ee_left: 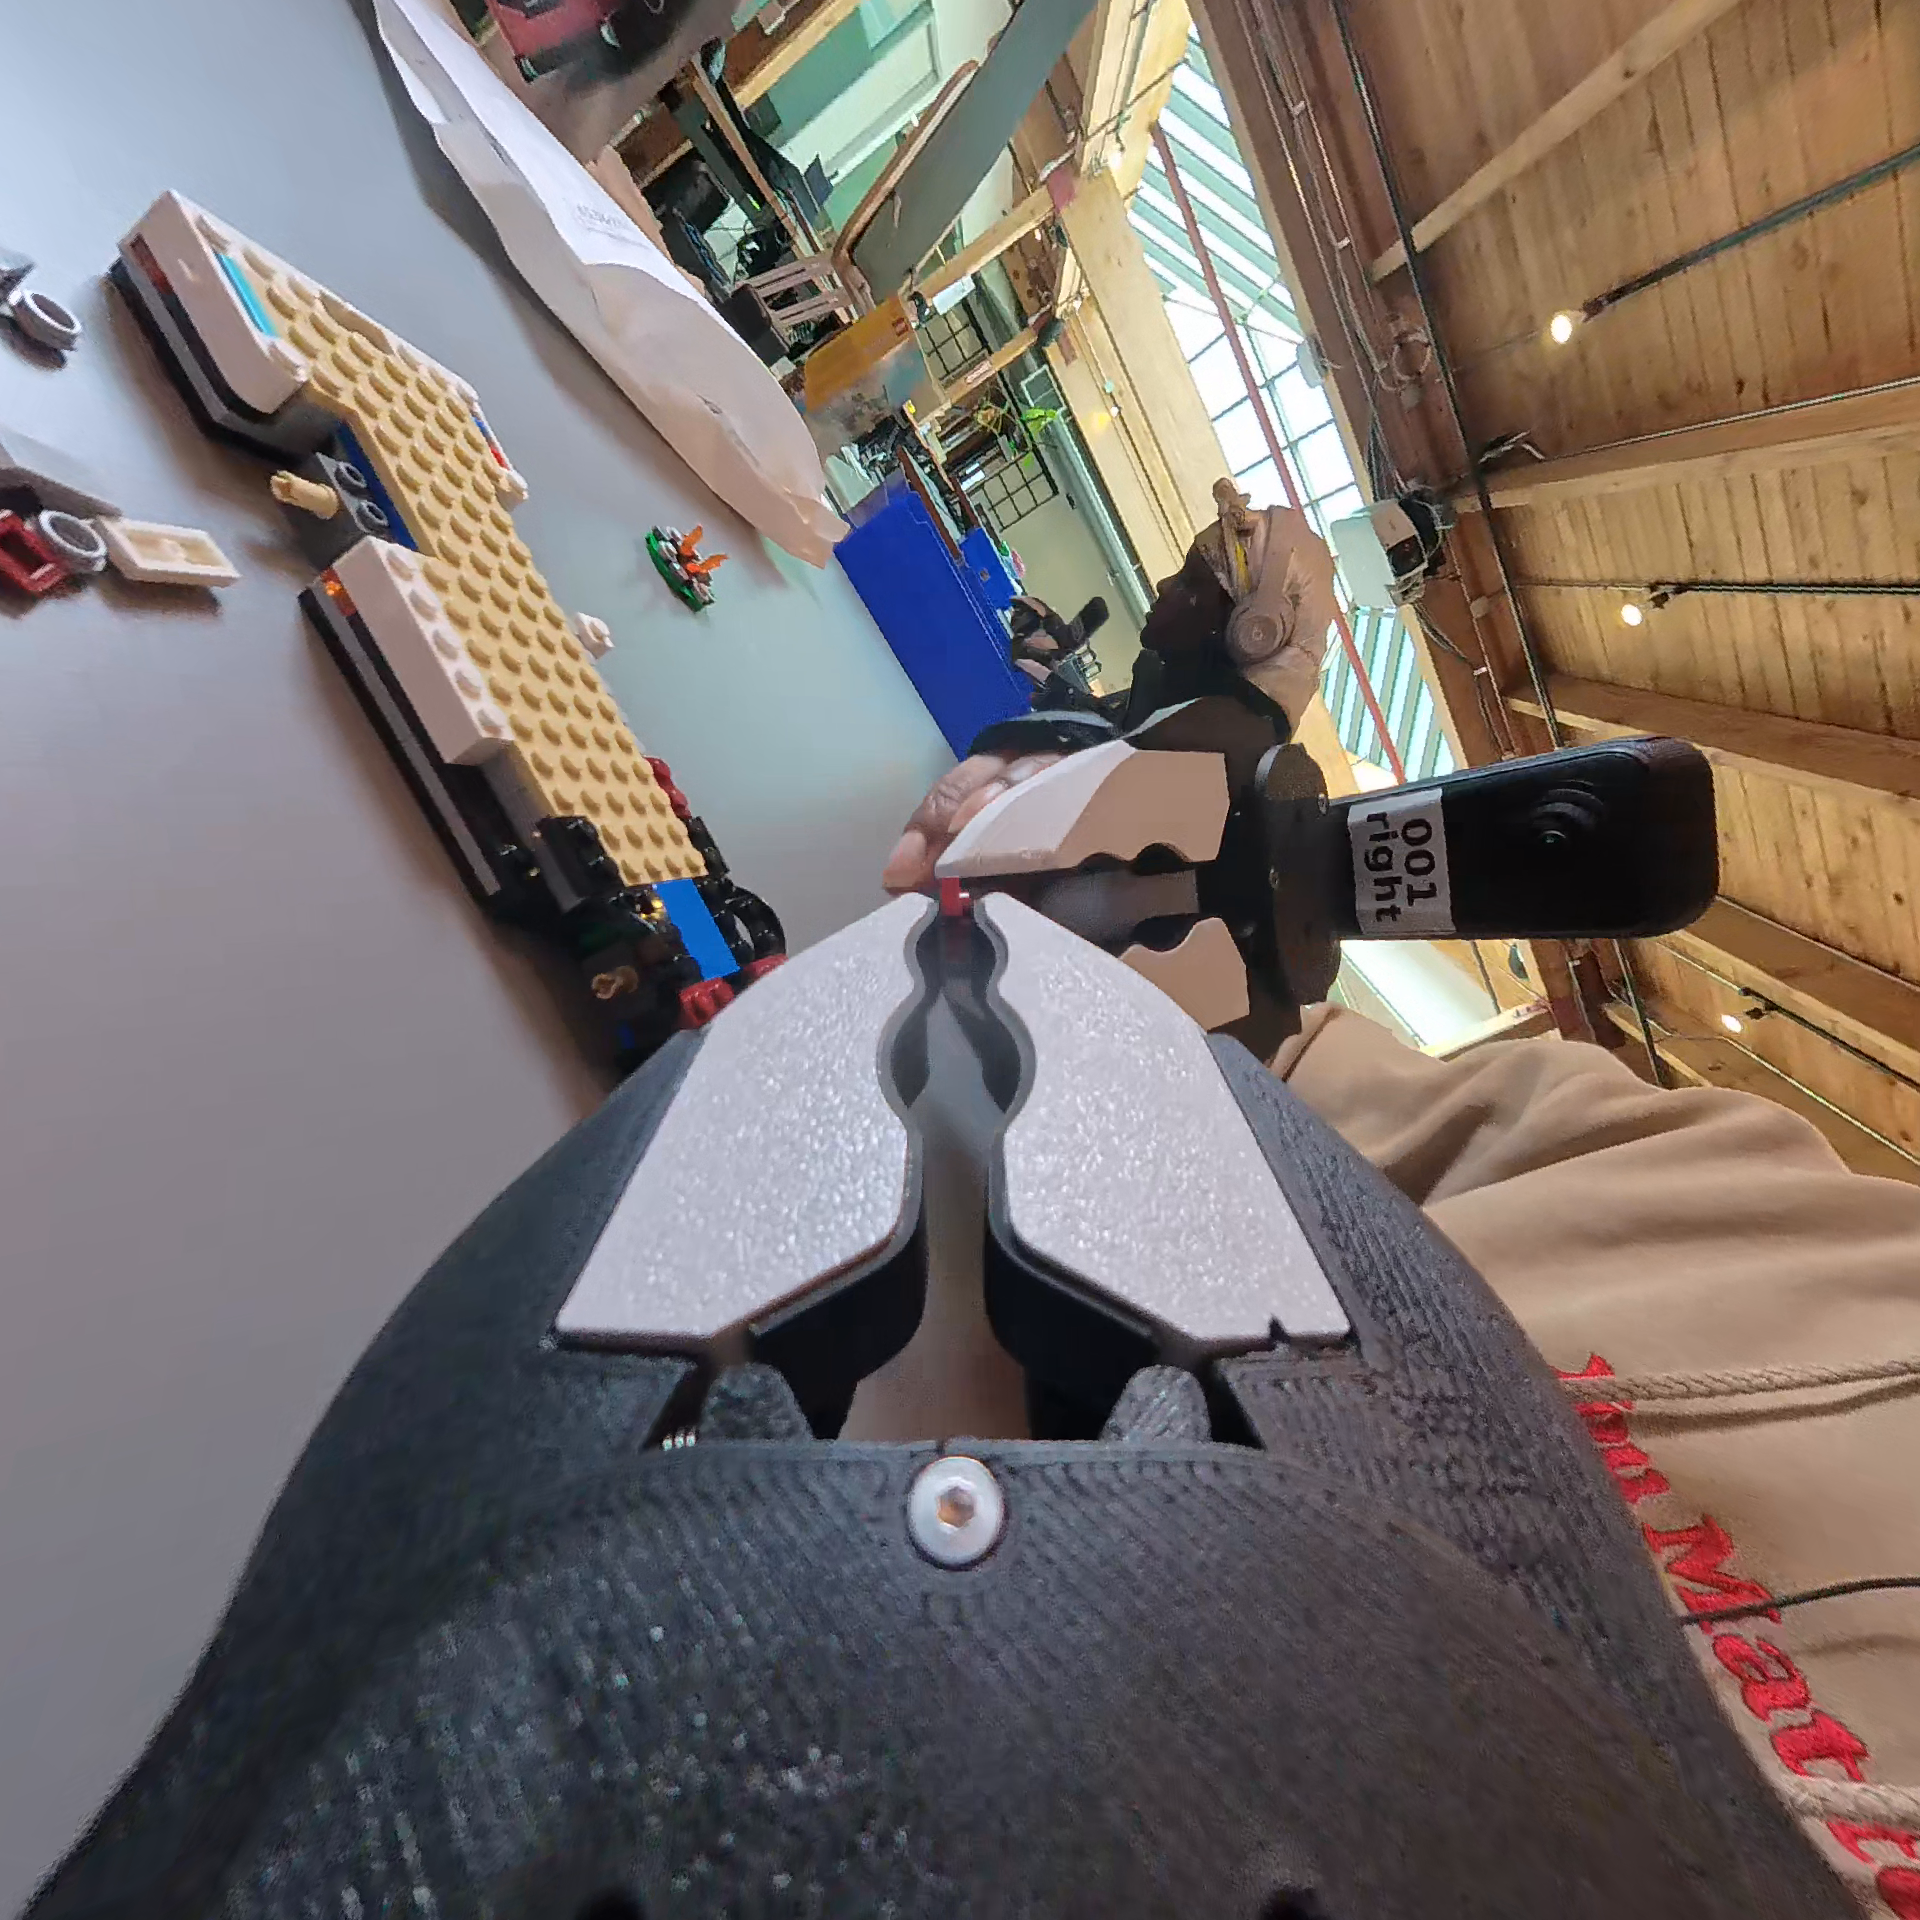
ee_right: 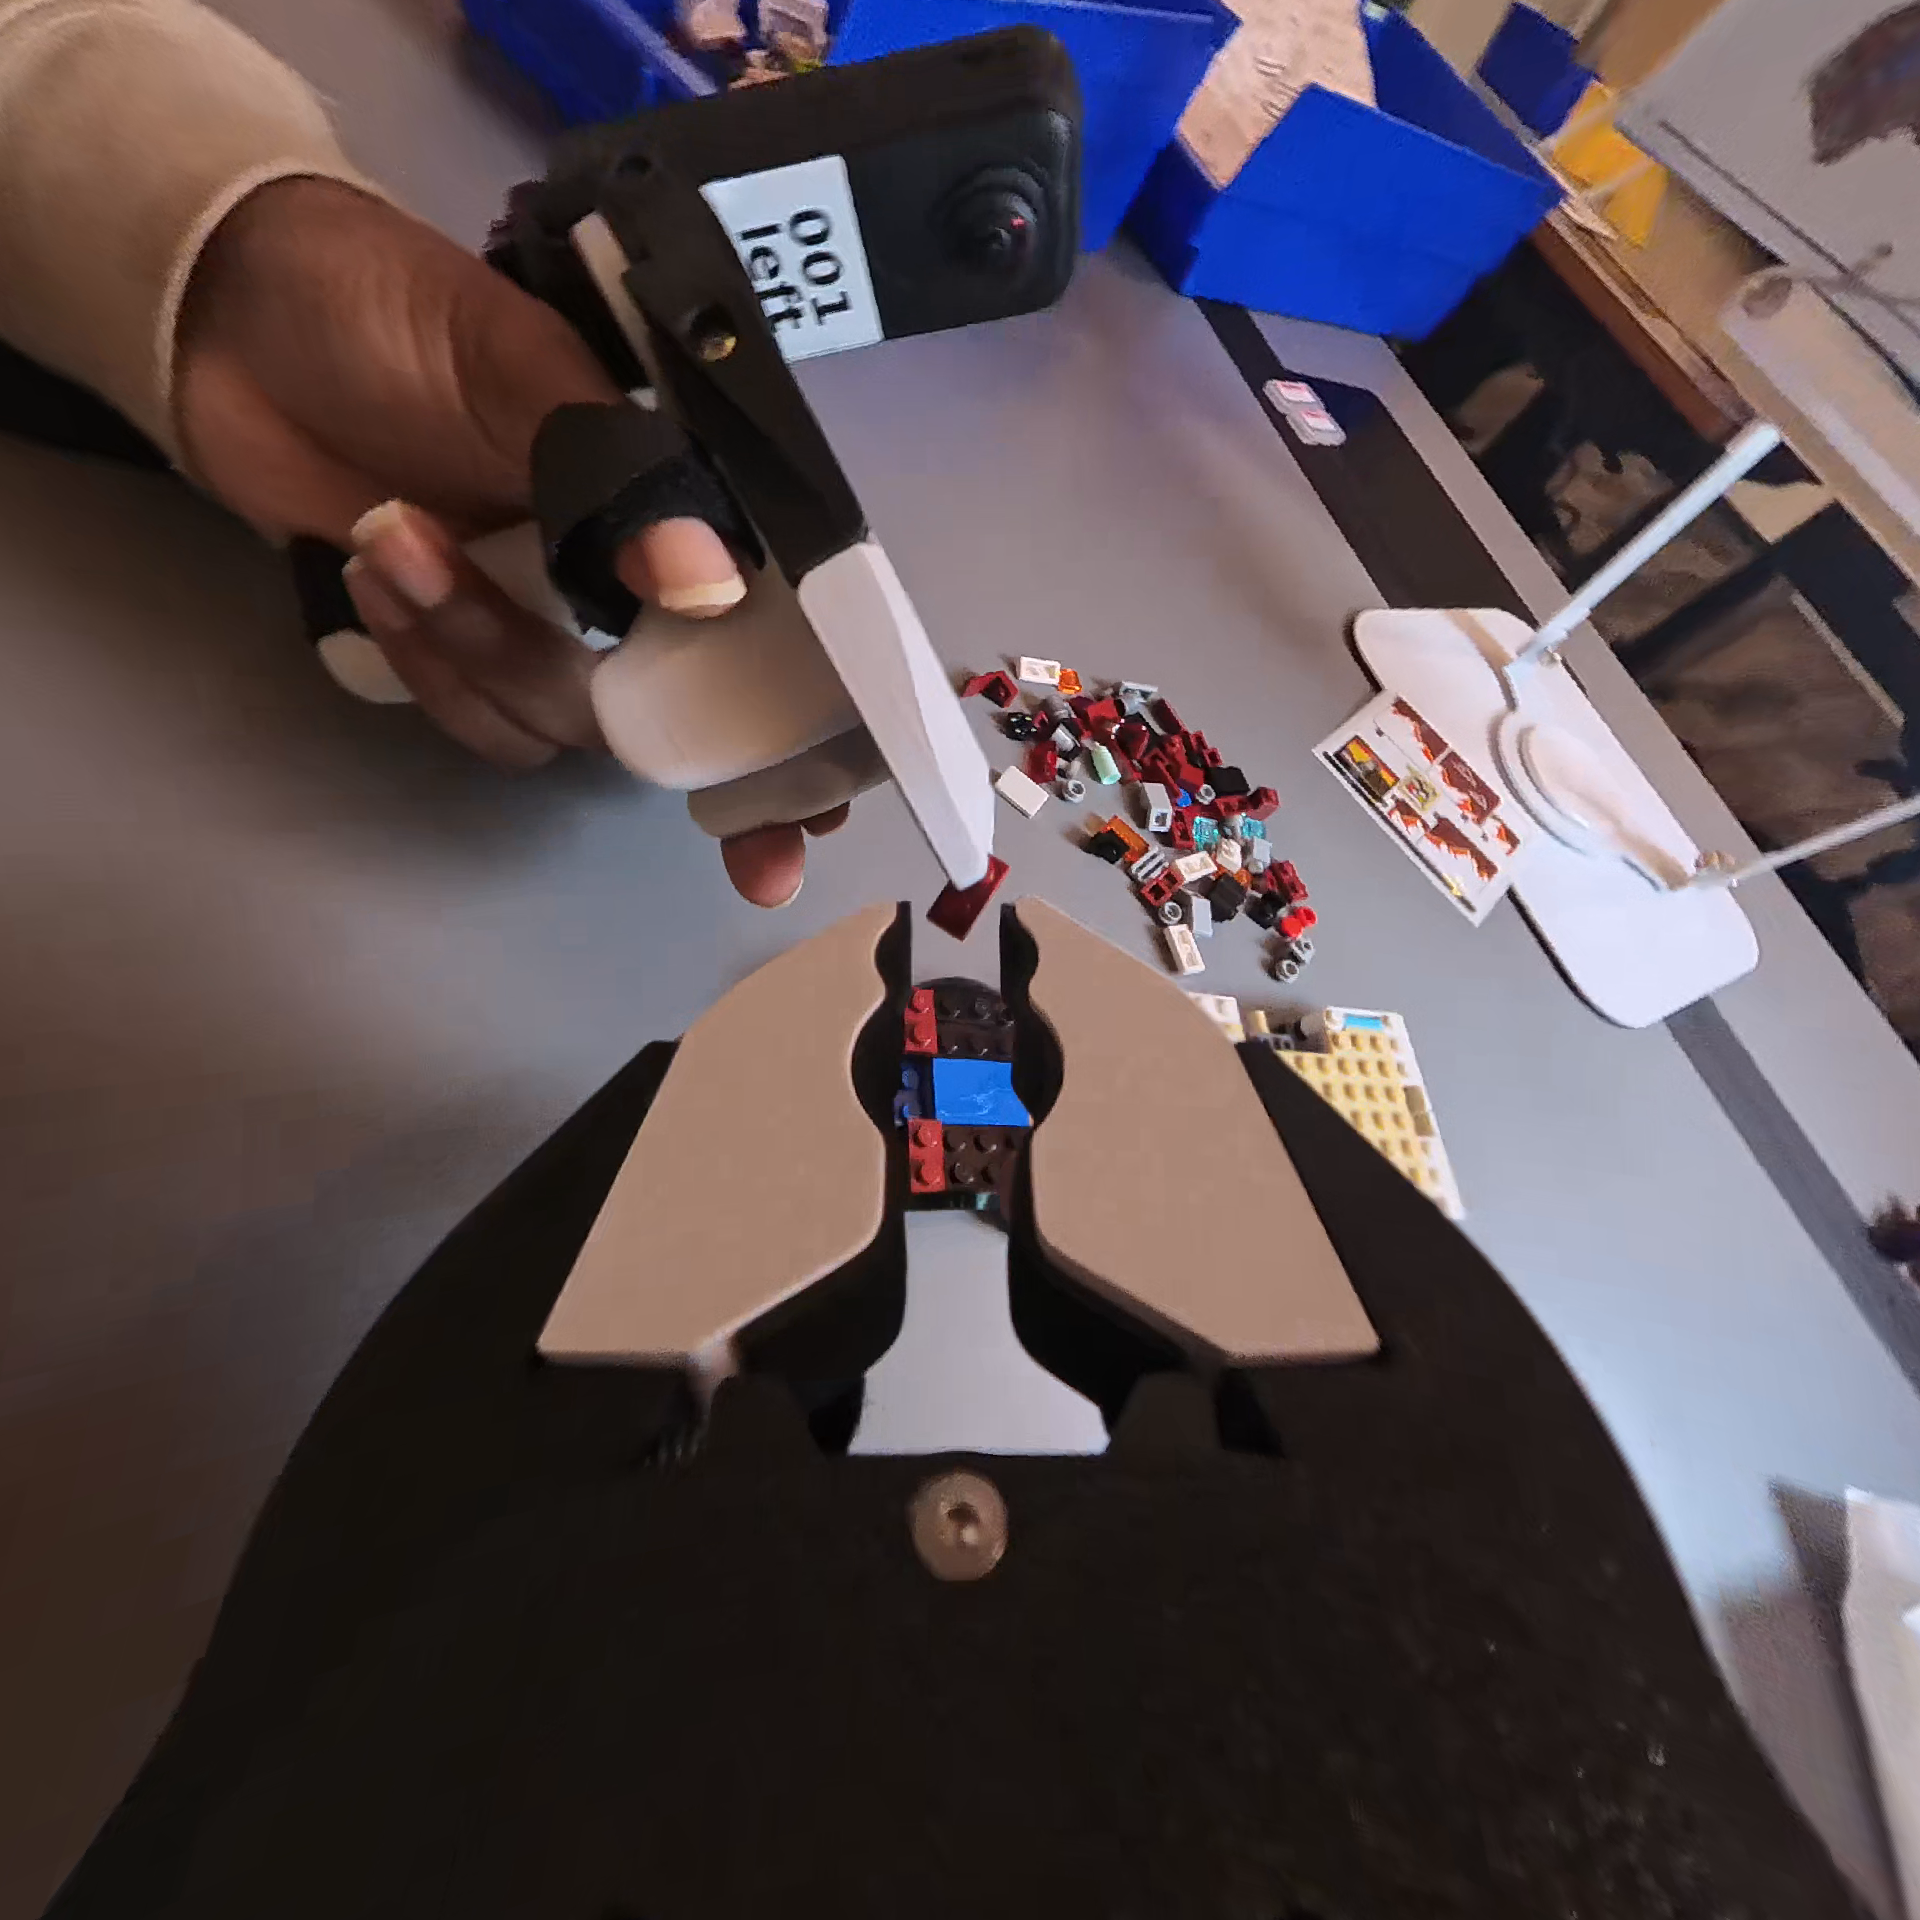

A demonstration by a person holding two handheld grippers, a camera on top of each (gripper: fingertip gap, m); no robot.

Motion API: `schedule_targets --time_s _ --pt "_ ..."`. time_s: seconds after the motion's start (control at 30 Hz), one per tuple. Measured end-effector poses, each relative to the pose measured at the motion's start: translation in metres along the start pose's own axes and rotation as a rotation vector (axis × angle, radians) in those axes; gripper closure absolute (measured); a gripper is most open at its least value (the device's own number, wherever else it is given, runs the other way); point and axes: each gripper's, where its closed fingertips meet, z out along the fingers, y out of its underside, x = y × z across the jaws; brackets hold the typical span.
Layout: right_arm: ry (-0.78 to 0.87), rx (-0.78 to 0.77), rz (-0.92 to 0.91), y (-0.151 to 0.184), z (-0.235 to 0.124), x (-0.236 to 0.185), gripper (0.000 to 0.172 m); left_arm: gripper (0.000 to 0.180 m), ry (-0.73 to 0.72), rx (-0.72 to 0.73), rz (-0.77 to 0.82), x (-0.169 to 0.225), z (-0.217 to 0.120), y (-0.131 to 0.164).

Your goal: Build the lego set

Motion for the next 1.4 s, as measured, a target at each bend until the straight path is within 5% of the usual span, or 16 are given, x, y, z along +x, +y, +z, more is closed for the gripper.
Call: schedule_targets --time_s 0.6,0.8,1.1,1.4 --pt "0.036 -0.060 0.155 0.006 0.009 0.001 0.163 0.175 -0.044 -0.009 -0.003 -0.008 0.000 0.003" --pt "-0.202 -0.258 0.090 0.038 -0.003 -0.010 0.164 0.165 -0.170 -0.185 0.337 -0.020 -0.006 0.006" --pt "-0.295 -0.416 -0.017 0.054 0.010 -0.021 0.163 0.148 -0.424 -0.495 0.893 -0.058 -0.011 0.024" --pt "-0.275 -0.492 -0.031 0.061 0.015 -0.019 0.163 0.138 -0.459 -0.574 1.066 -0.068 0.000 0.025"
